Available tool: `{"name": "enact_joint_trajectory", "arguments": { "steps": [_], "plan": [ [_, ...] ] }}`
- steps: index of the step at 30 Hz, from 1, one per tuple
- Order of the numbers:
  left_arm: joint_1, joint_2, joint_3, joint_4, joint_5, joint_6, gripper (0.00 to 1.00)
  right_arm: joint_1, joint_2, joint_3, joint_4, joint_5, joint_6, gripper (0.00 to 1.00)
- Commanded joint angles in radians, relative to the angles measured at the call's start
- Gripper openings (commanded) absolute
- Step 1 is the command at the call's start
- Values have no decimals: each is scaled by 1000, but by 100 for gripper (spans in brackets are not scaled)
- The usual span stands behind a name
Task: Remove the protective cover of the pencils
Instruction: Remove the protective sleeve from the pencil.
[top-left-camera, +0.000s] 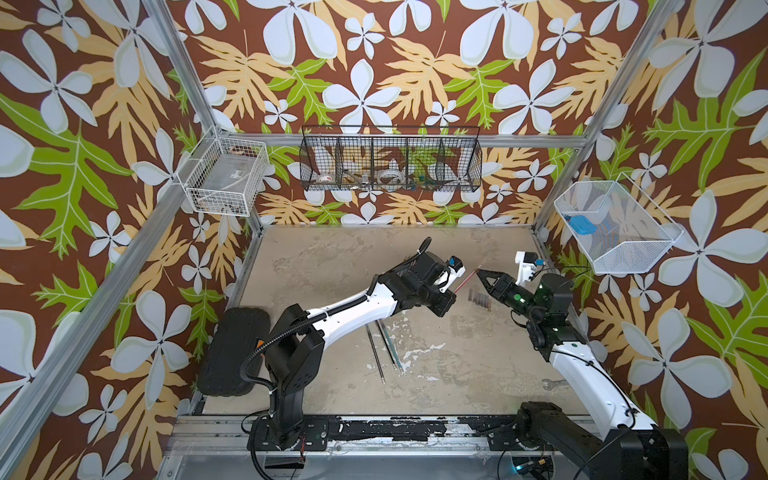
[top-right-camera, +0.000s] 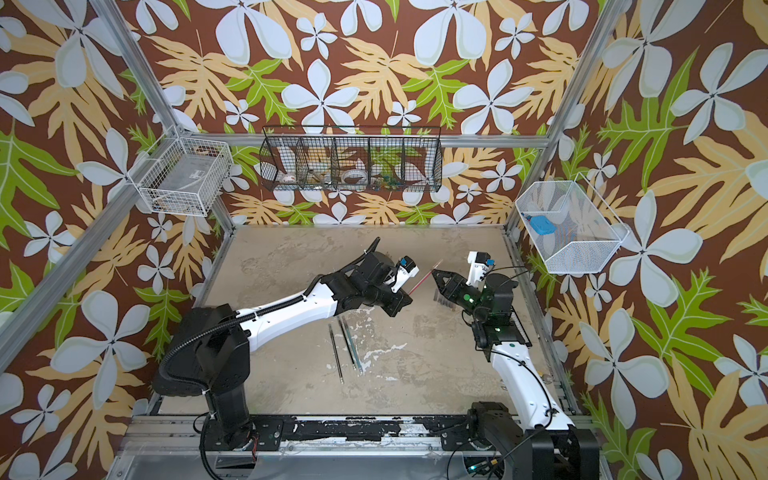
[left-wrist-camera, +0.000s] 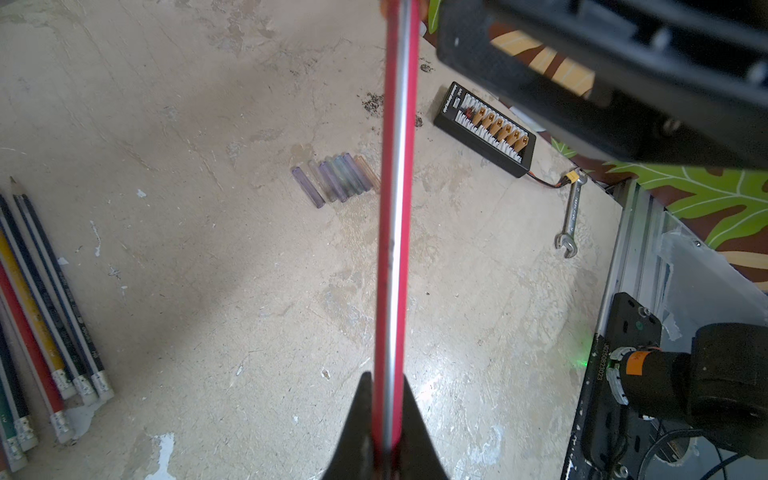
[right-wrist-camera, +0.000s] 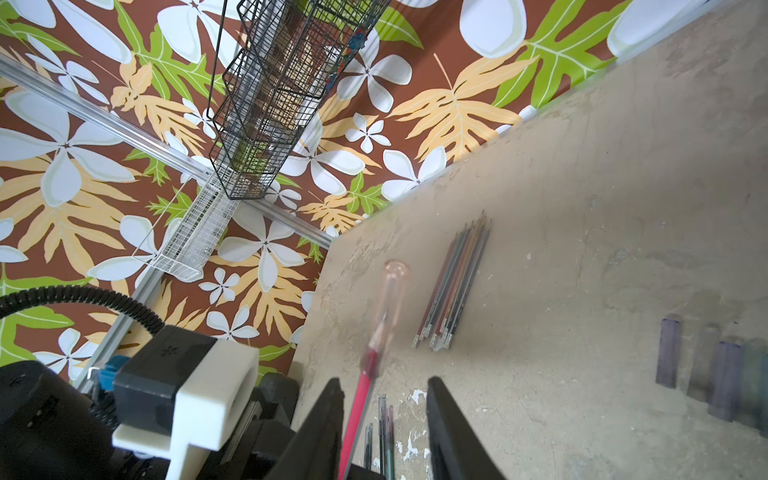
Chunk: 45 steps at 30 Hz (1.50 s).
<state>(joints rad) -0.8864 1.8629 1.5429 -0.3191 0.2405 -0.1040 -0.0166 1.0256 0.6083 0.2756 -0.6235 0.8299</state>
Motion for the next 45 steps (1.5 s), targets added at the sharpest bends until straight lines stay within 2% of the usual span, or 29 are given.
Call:
{"name": "enact_joint_trajectory", "arguments": {
  "steps": [1,5,9,12,15,18,25,30,34,37,45],
  "plan": [
    [0,4,7,2,0,-8,0,0,0,8,-31,29,-18,38],
    [0,1,5,5,3,-11,0,0,-19,41,-114,91,-64,44],
    [0,-6,4,4,5,-10,0,0,-70,19,-106,175,-4,58],
    [0,-19,-4,3,-12,-2,0,0,-100,5,-67,214,31,59],
    [0,-23,-1,5,-1,-6,0,0,-67,37,-93,222,-25,58],
    [0,-15,7,3,27,-17,0,0,-15,81,-100,120,-98,55],
    [1,-13,9,9,59,-33,0,0,21,75,56,-28,-22,53],
    [0,-15,3,16,73,-37,0,0,63,79,88,-60,25,49],
    [0,-20,2,16,71,-39,0,0,89,73,112,-78,65,37],
    [0,-21,0,16,67,-35,0,0,88,69,114,-76,66,25],
    [0,-11,-1,16,68,-34,0,-1,95,80,100,-74,45,26]
  ]
}}
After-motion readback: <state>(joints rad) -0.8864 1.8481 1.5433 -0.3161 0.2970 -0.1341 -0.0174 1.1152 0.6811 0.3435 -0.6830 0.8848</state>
